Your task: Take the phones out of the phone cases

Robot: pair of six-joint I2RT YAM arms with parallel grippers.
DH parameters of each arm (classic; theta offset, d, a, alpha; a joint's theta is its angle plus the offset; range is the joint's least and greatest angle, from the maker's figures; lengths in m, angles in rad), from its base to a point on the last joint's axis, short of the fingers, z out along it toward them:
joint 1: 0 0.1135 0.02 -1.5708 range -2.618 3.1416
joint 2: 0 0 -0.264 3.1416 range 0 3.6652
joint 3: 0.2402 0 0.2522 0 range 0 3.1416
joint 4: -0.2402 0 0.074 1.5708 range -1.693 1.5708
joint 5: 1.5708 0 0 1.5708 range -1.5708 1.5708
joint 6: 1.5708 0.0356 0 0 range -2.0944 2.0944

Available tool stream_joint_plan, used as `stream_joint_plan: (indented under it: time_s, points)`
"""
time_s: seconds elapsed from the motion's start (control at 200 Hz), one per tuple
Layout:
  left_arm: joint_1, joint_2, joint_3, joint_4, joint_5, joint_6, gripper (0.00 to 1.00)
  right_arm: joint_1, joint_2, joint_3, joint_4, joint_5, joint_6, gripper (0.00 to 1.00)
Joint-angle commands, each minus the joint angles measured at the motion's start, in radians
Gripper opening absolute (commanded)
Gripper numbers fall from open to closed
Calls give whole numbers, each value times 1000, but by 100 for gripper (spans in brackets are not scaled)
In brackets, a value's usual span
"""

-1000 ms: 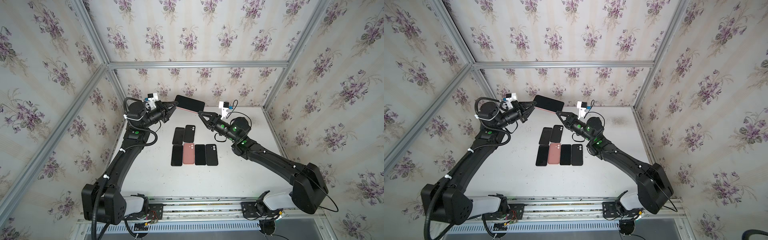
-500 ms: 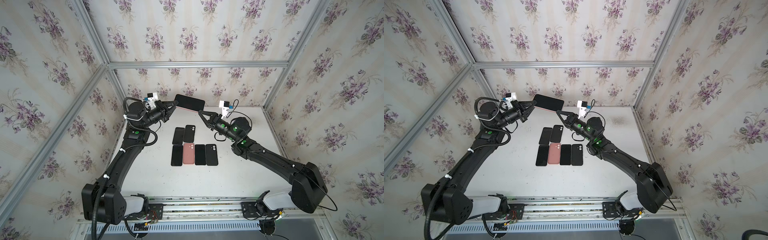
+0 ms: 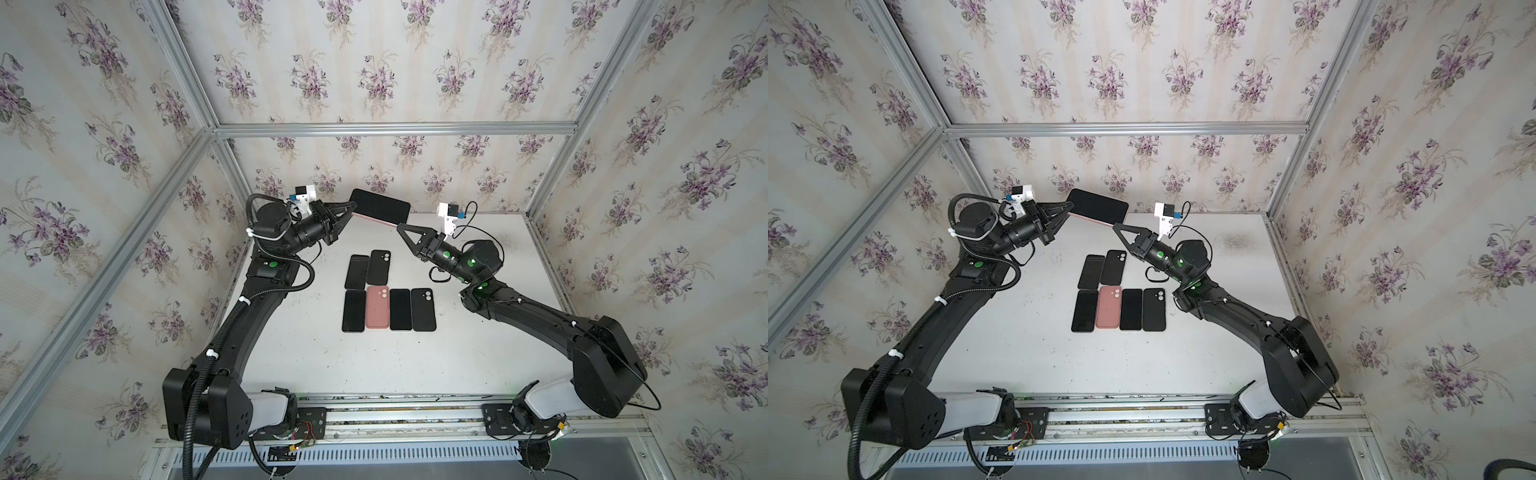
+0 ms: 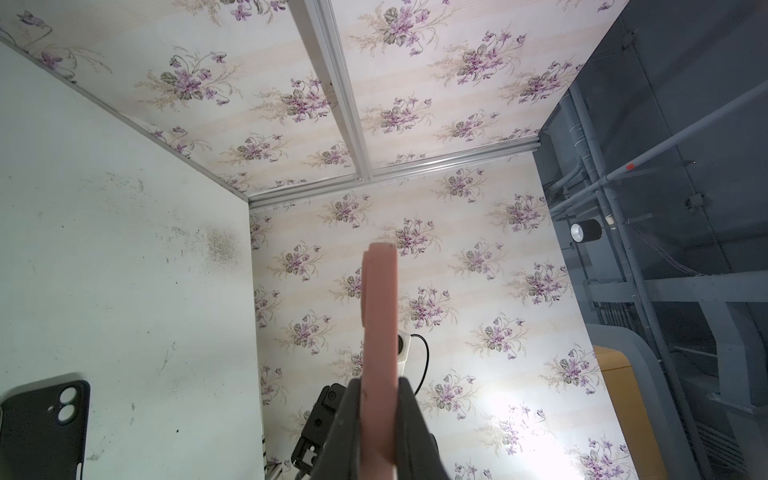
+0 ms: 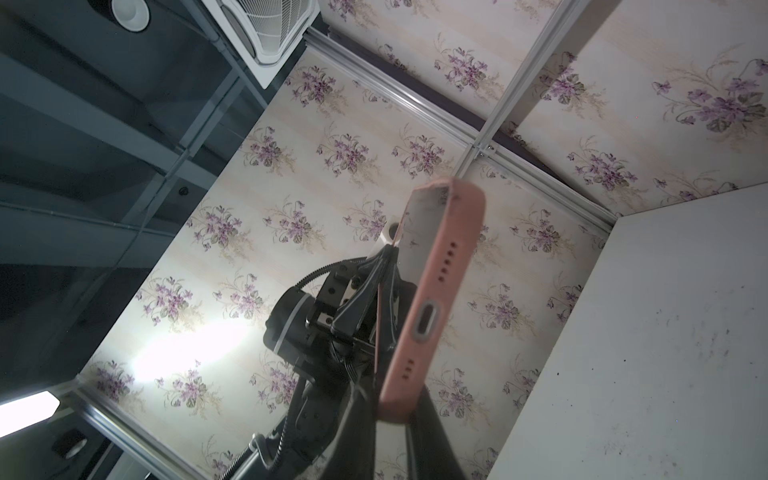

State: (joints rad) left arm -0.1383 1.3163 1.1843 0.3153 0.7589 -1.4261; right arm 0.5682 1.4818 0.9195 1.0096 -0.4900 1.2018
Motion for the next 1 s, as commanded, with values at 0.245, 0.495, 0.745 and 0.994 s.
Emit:
stream_joint_plan:
  time_s: [0.245, 0.495, 0.745, 0.994]
  points:
    - [-19, 9, 140, -89, 91, -2, 0, -43, -16, 16, -103, -212, -539, 0]
    - [-27, 27, 182, -163, 154, 79, 0, -98, -89, 83, -379, -208, -786, 0]
    - [-23, 21, 201, -205, 200, 182, 0, -114, -222, -8, -522, -84, -912, 4]
    - [-17, 11, 239, -246, 203, 343, 0, -180, -384, -142, -497, -98, -798, 58]
